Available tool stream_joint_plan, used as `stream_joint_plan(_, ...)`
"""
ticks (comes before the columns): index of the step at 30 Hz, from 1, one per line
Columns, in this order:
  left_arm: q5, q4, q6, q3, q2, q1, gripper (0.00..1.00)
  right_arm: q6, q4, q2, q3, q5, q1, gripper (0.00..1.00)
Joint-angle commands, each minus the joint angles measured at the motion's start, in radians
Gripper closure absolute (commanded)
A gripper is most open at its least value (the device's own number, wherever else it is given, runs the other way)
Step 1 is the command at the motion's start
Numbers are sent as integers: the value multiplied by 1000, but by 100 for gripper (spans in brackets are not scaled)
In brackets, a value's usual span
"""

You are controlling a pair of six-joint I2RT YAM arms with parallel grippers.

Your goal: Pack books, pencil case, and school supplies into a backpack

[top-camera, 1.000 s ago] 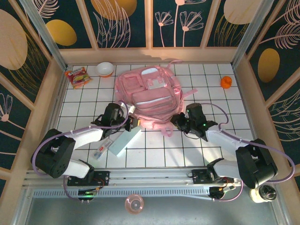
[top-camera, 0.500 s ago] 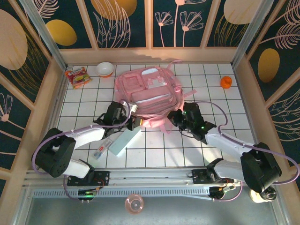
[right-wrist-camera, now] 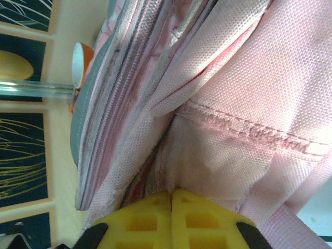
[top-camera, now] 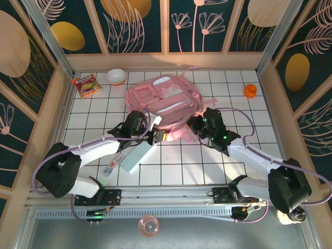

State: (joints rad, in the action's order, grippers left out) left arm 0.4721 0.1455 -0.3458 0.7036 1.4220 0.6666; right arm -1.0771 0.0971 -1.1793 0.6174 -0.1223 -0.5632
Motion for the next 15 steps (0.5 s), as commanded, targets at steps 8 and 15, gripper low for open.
stream_joint_plan(8, -18, 128, -74, 3, -6, 21, 100, 34, -95, 184, 4, -274, 9, 50)
stream_joint_plan(15, -29, 104, -42, 16, 4, 22, 100, -155, -31, 291, -125, -333, 10, 46)
